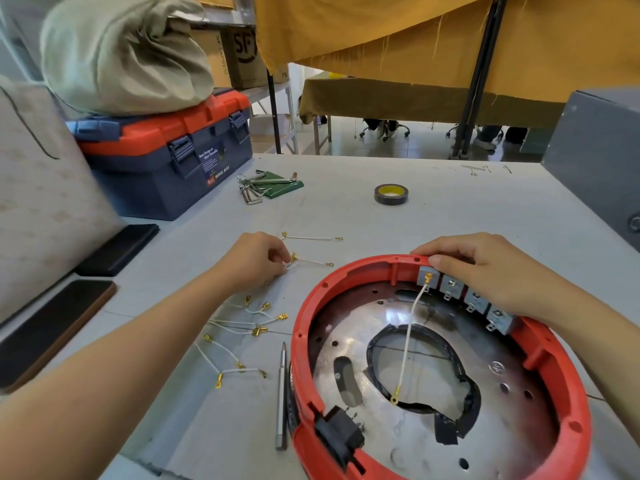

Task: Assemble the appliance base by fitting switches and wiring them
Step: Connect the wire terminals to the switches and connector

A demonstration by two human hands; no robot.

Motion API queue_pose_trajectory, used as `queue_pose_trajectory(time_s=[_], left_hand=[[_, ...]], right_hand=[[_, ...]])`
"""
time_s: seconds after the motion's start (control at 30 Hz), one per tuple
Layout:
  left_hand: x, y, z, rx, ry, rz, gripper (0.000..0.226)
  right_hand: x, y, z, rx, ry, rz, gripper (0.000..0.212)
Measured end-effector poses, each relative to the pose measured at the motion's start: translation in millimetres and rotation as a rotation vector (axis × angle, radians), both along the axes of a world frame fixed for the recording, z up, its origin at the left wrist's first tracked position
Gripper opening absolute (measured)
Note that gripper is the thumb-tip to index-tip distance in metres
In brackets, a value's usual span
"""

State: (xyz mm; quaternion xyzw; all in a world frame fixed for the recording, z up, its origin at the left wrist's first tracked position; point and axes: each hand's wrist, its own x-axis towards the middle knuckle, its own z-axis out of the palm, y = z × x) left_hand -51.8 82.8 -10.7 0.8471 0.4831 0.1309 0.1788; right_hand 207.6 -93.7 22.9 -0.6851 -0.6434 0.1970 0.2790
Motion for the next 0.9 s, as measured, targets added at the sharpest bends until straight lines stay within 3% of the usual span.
queue_pose_trajectory(time_s=[0.13,0.4,0.7,0.9], left_hand=[[-3.0,2.3,1.8,-0.053,-0.07,0.007,0.009],[-15.6,4.9,15.3,-0.274,-0.466,0.058,0.012],[-24.2,11.9,24.9,-0.231,-0.822,0.217,0.017],[-20.5,11.9,9.6,-0.338,-0.68,0.194,0.015]], right_hand=[[0.6,0.3,-0.4,0.001,0.006,-0.003,0.023],[2.1,0.7,-1.2,-0.003,-0.001,0.007,0.024],[4.6,1.6,-3.0,-0.011,-0.004,0.034,0.023],[4.2,1.1,-3.1,-0.007,0.014,0.03,0.022]])
